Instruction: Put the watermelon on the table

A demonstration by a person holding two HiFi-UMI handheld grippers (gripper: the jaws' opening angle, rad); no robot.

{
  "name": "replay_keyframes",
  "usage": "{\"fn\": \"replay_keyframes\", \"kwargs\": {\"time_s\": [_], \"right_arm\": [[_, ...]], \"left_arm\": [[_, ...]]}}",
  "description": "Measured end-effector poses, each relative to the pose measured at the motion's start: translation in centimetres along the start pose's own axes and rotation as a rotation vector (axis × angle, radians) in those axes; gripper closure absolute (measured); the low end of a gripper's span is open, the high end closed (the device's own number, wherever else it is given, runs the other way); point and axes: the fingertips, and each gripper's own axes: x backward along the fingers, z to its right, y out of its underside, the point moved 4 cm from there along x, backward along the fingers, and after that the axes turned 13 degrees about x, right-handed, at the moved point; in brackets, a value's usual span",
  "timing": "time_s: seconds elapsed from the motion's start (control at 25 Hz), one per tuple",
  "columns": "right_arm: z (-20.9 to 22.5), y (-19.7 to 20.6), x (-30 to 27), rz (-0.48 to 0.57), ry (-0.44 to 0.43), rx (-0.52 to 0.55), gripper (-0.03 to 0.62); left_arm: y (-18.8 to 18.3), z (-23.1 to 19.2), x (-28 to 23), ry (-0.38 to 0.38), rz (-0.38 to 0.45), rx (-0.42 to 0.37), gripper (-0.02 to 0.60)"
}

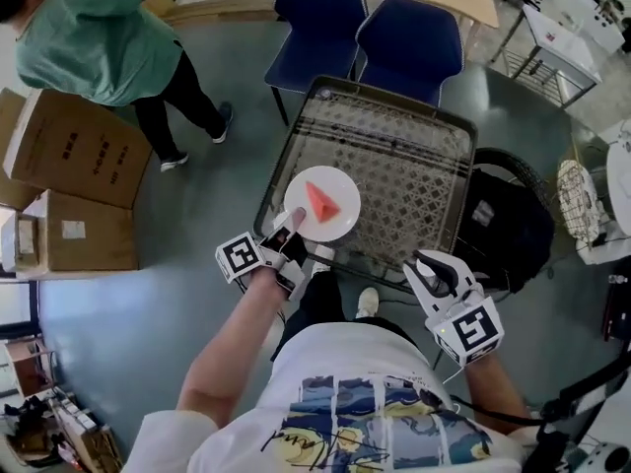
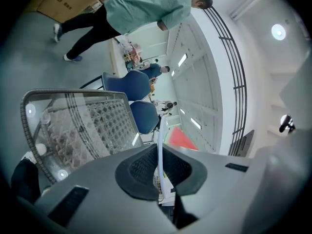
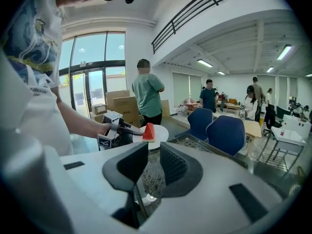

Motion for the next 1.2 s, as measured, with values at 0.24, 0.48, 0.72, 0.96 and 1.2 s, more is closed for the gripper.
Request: {"fn": "replay_keyframes", "kwargs": {"time_s": [0.24,0.48,0.72,0.96,1.2], "right_arm": [[1.8,-0.9,-3.6,-0.086,0.114,-0.060,0.514],[3.3,-2.1,-6.8,-0.146,0.196,-0.125,0.514],[4.0,-0.8,-9.0,-0.236,0.231,-0.192,0.514],[3.6,-0.2,-10.9,-0.299,0.240,-0.271,0.514],[3.1,0.7,-12.4,-0.350,0.239,-0.307,0.514]], "left_arm": [[-6.8,-4.6,-6.2,-0.059,-0.098,-0.019,0.555],[-12.8,-8.2,-12.5,-0.116,-0.155,-0.018,0.555],[-16.8,-11.7,-18.8,-0.149,-0.188,-0.022,0.555],[-19.0,-15.8,-22.6,-0.207,-0.196,0.003,0.555],[-20.5,-18.7,-24.3,-0.263,-0.205,0.016,0.554]]}}
